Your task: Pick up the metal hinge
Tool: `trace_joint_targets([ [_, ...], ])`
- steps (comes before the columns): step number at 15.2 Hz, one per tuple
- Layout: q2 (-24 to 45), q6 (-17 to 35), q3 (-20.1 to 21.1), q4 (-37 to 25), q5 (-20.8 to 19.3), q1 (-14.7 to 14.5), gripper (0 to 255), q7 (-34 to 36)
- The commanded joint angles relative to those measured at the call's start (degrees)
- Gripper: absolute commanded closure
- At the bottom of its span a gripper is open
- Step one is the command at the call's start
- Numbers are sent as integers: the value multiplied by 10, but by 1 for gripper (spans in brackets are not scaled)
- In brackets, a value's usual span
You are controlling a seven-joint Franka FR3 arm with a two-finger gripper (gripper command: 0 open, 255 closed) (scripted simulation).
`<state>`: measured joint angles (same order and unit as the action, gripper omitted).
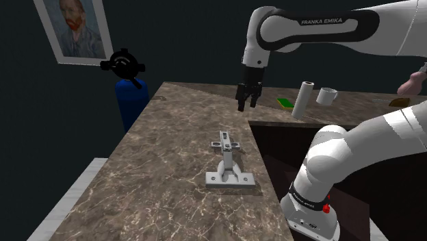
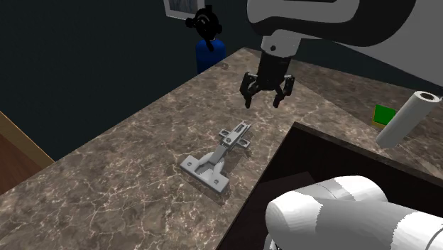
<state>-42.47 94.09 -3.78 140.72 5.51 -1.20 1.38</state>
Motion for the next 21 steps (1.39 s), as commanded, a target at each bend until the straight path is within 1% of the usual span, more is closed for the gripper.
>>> trace_joint_targets([
  [1,0,0,0,0,0,0,0,0],
  [4,-30,51,54,64,34,20,0,125],
  [7,-45,105,115,114,73,35,0,251],
  [10,-39,164,182,150,115,47,0,378],
  [13,-10,228,254,169,154,62,0,507],
  [14,-5,236,263,170,158,65,0,522],
  [20,20,293,277,202,172,61,0,517],
  [21,29,309,281,210,176,61,0,516],
])
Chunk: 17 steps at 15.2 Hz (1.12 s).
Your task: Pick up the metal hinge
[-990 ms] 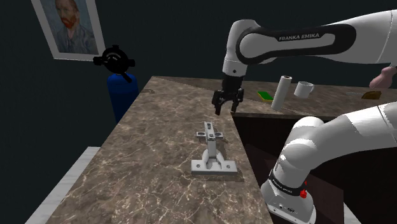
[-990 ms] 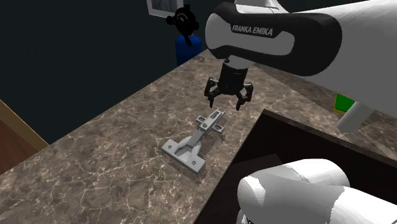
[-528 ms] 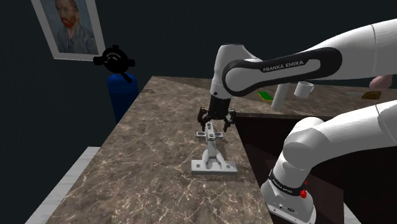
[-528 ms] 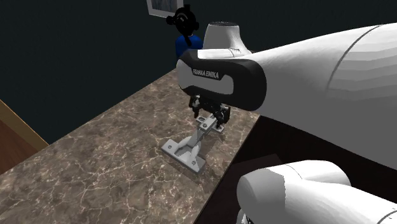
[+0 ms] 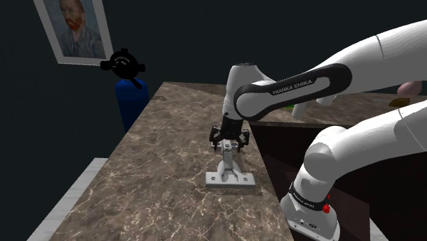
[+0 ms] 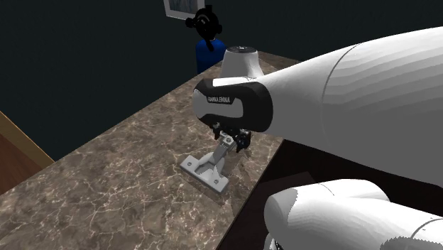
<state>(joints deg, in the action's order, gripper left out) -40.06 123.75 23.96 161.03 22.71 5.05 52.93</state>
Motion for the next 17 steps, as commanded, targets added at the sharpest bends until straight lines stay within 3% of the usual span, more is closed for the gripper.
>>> trace_joint_targets([
  [1,5,12,4,7,4,-2,0,0],
  [2,4,12,4,7,4,-2,0,0],
  [3,5,12,4,7,4,-2,255,0],
  [12,5,12,4,7,4,-2,255,0],
  [17,-20,-37,-8,-19,-8,1,255,5],
])
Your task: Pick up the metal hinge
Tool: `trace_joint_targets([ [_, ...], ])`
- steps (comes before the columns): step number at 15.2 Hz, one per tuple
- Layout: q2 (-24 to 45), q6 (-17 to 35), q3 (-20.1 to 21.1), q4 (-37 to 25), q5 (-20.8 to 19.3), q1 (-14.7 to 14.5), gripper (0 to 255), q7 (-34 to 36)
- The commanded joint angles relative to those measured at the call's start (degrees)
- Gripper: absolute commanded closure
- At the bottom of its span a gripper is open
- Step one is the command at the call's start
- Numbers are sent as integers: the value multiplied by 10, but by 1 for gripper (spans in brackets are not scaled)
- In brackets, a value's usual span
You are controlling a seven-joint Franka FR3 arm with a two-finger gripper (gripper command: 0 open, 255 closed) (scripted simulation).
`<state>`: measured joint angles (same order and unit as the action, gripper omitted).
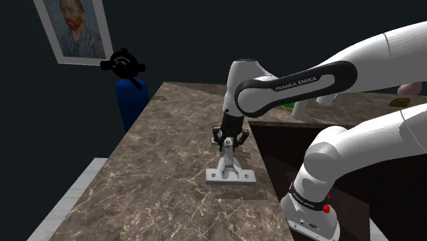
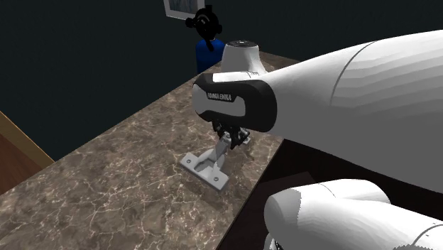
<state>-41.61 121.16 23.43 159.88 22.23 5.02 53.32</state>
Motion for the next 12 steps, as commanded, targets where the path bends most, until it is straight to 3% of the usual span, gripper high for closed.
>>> trace_joint_targets([
  [1,-8,-20,-5,-13,-6,2,255,2],
  [12,-34,-101,-25,-68,-25,8,255,9],
])
